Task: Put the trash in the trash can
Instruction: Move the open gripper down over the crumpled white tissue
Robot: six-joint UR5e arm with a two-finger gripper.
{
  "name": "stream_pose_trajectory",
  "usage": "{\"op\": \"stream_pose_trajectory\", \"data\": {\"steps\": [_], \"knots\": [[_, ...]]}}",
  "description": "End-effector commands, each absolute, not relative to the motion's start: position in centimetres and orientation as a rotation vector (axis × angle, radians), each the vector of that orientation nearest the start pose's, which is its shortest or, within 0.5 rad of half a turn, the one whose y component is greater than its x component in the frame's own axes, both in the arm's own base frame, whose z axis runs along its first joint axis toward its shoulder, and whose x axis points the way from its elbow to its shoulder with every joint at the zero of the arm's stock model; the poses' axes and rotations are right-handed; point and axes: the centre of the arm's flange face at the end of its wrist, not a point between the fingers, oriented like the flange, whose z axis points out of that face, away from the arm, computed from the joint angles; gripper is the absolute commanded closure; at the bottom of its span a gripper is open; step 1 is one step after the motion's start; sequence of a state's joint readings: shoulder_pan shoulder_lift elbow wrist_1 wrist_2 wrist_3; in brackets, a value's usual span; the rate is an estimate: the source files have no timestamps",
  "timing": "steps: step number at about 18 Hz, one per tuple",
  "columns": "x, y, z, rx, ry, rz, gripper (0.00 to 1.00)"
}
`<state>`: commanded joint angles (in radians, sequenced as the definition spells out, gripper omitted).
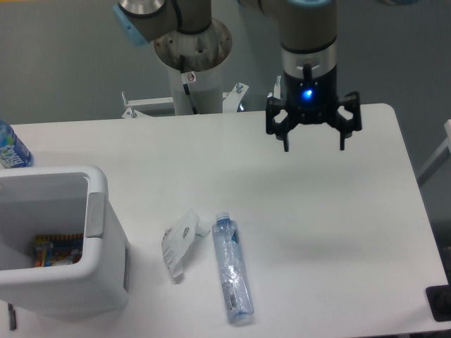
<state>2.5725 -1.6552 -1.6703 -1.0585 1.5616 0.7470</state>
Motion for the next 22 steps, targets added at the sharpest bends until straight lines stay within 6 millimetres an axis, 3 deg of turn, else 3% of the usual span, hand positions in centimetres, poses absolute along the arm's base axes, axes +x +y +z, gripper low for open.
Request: {"op": "stream_pose_trajectory", "data": {"steps": [3, 5, 9, 12, 18, 22], "knots": [[-36.5, 42.8, 42.5, -2.843, -0.297, 0.157, 0.0], [-36.0, 43.6, 40.2, -2.819, -0.285, 0.028, 0.0], [-34.8, 45.7, 35.9, -2.863, -0.252, -0.08, 0.0], [-32.8, 47.4, 33.2, -2.866, -0.301, -0.17, 0.0], [-30.9, 51.7, 28.6, -2.814, -0.285, -0.128, 0.0], [-30.6, 51.8, 26.8, -2.838, -0.29, -0.153, 0.0]]}}
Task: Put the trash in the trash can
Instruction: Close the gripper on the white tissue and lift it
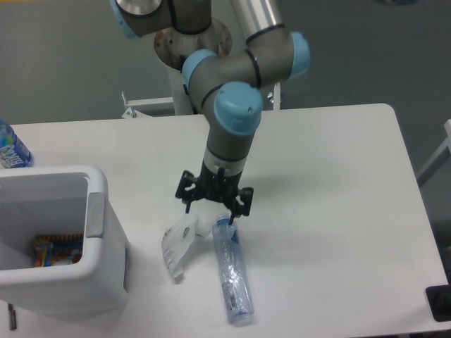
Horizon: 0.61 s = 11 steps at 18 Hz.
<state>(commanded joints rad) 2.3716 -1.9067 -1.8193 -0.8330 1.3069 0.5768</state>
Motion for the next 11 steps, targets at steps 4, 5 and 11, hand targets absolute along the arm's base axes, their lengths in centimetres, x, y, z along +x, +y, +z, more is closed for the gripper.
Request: {"op": "stream_pose_trajectory", "data": {"steps": [4, 5, 11], "knots": [[-29.8, 52.0, 25.8, -2.857, -0.278, -0.164, 0.15], [-29.5, 51.9, 25.5, -2.862, -0.28, -0.171, 0.32], [-29.1, 51.8, 25.0, -2.879, -0.279, -0.179, 0.54]]}}
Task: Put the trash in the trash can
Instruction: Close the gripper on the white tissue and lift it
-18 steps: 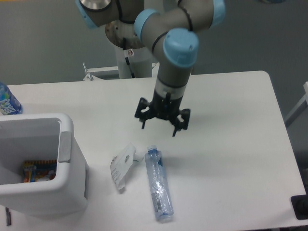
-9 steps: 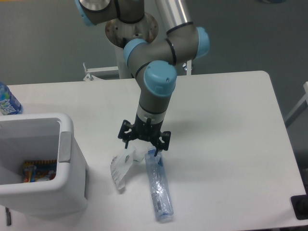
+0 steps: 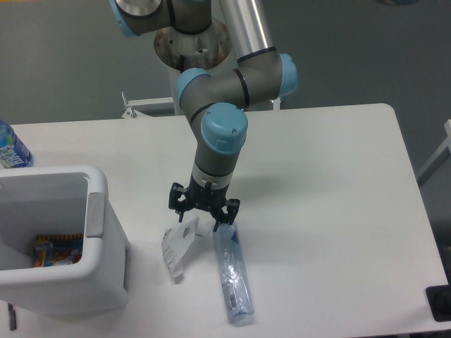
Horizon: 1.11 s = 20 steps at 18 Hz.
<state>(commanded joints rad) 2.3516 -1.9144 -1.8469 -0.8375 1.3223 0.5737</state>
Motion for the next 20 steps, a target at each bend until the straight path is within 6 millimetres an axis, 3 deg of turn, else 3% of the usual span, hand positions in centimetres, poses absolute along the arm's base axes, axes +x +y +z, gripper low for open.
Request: {"op": "stream_pose_trajectory", "data": {"steps": [4, 6, 10, 14, 18, 20], "knots": [[-29.1, 51.7, 25.0, -2.884, -0.283, -0.183, 0.89], [-29.0, 51.7, 25.0, -2.885, -0.283, -0.184, 1.0], [-29.1, 51.8, 25.2, -2.879, -0.281, -0.185, 1.0], [-29.4, 51.9, 26.7, -2.85, -0.285, -0.172, 1.0], [-30.9, 51.4, 32.2, -2.708, -0.372, -0.191, 1.0], [-32.3, 51.1, 37.3, -2.569, -0.457, -0.222, 1.0]]}}
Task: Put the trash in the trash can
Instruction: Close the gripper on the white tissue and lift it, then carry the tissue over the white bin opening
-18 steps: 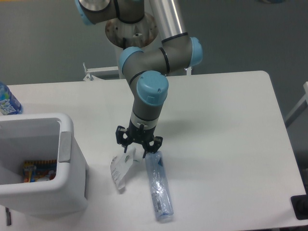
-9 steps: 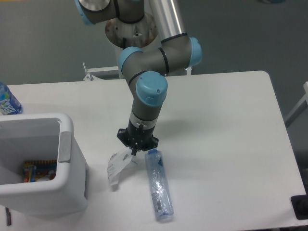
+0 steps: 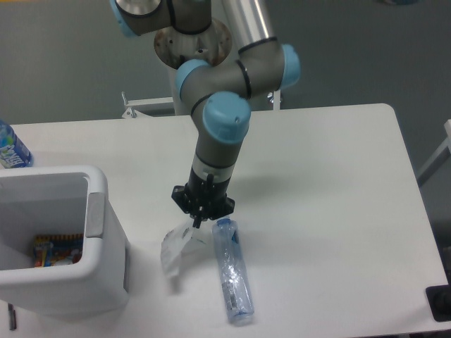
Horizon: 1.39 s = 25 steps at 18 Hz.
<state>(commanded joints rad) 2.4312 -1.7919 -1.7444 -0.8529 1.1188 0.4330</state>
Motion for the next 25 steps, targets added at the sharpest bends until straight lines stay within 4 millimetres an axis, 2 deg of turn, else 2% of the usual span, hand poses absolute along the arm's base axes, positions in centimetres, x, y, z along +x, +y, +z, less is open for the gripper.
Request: {"op": "stream_pose_trajectory", "data": {"steps": [3, 8, 10, 13, 15, 17, 20, 22, 25], "knots": [[-34.4, 51.0, 44.0, -2.399, -0.556, -0.257, 1.0], [-34.7, 52.2, 51.6, -2.249, -0.692, -0.271, 1.0], [-33.4, 53.0, 54.6, -2.203, -0.707, -0.282, 1.0], [-29.1, 53.7, 57.6, -2.181, -0.666, -0.302, 1.0], [-25.1, 53.9, 58.9, -2.191, -0.608, -0.311, 1.0], [-21.2, 54.1, 58.4, -2.22, -0.558, -0.34, 1.0], [-16.6, 54.3, 56.7, -2.268, -0.503, -0.389, 1.0], [-15.0, 54.5, 55.2, -2.3, -0.488, -0.4, 1.0], [-13.7, 56.1, 53.0, -2.343, -0.464, -0.435, 1.0]]}}
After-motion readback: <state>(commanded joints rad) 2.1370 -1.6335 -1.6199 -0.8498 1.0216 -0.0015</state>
